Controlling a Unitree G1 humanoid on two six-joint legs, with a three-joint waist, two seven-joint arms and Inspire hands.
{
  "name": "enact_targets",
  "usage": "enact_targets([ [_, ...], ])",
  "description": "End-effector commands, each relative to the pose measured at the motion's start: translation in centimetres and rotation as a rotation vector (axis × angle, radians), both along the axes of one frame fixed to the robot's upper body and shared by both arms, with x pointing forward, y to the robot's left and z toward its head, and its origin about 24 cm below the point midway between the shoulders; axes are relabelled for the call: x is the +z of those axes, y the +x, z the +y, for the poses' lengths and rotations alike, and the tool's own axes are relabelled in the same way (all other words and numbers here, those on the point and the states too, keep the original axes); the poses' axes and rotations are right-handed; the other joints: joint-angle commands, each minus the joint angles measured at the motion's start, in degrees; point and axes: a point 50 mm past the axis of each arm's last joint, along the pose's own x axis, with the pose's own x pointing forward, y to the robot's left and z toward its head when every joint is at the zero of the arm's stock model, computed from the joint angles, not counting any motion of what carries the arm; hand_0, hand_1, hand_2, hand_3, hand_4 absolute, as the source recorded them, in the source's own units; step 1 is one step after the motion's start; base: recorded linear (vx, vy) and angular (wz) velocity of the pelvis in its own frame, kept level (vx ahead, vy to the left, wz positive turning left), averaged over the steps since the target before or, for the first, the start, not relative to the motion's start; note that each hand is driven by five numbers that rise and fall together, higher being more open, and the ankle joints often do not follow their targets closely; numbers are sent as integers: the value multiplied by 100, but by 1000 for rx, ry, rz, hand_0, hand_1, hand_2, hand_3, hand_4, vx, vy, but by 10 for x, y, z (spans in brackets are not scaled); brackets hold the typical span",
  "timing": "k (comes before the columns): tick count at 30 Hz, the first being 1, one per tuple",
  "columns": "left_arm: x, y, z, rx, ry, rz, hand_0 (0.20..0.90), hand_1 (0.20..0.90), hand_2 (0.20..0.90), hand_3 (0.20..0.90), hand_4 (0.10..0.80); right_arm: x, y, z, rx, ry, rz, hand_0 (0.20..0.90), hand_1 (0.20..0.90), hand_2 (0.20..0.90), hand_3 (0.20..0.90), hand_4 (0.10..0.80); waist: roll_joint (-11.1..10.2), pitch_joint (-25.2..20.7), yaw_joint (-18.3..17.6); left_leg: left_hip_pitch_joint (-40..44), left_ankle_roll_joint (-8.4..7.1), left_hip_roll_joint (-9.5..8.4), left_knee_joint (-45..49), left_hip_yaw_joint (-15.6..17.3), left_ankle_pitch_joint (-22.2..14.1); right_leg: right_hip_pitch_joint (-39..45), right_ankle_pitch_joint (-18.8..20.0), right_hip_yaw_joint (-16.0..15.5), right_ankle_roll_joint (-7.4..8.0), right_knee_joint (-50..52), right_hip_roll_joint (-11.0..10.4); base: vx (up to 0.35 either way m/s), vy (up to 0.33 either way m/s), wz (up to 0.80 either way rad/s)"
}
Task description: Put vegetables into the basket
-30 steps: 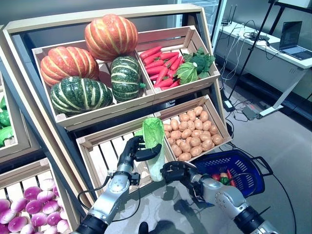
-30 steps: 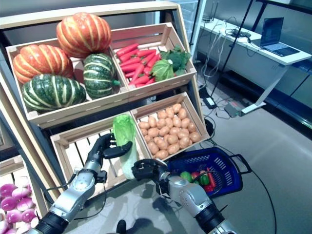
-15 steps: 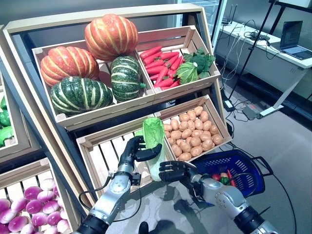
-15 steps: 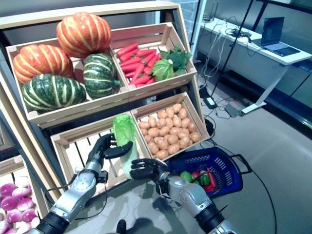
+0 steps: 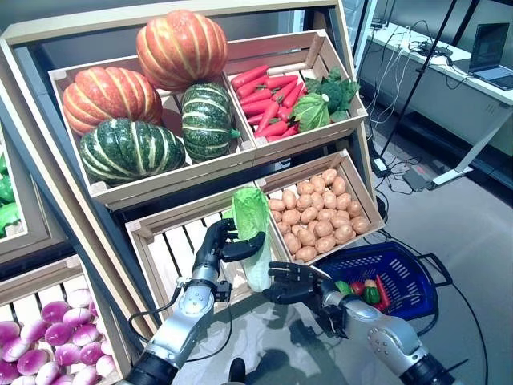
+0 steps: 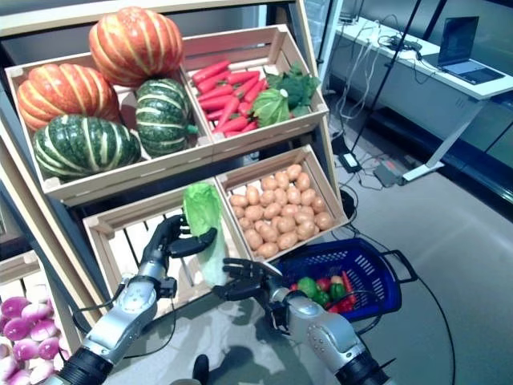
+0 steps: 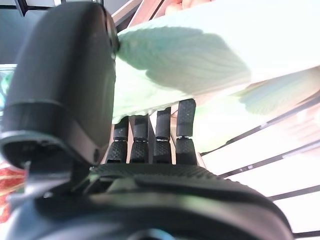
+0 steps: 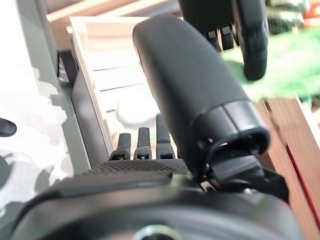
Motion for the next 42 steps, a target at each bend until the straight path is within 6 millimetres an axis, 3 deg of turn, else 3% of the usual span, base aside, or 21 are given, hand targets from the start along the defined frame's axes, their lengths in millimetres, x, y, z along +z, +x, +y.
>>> enact_targets([
  [1,68,23,7,-13,28,-332,300,300,300,300,400,60,21,0,-20,164,-322,900,900,900,900,800,-149,-192,-93,539,-73,166,10,58,-615,-357,610,304,-93,4,-310,0,0,0],
  [14,71,26,28,113,175,-352,300,300,300,300,400,68,27,-14,-104,111,-389,900,900,900,900,800,-158,-163,-158,507,-85,185,10,89,-602,-378,569,354,-97,4,-293,-10,-2,-4],
  [18,73,26,24,79,83,-348,300,300,300,300,400,63,25,-11,-88,115,-354,900,900,900,900,800,-162,-163,-158,506,-91,195,10,109,-601,-381,569,359,-91,4,-307,0,0,0],
  [24,69,26,-1,-14,-286,-304,300,300,300,300,400,49,22,7,-15,166,-251,900,900,900,900,800,-201,-166,-140,500,-83,202,10,141,-588,-385,599,338,-99,4,-327,0,0,0],
  [34,62,28,-26,-109,-614,-217,300,300,300,300,400,50,29,22,31,184,-226,900,900,900,900,800,-262,-218,-113,490,-81,204,10,150,-562,-391,633,339,-109,4,-337,0,0,0],
  [42,60,28,-33,-136,-651,-185,300,300,300,300,400,51,31,25,72,158,-220,900,900,900,900,800,-284,-244,-104,481,-61,199,10,170,-552,-405,653,351,-107,4,-353,0,0,0],
])
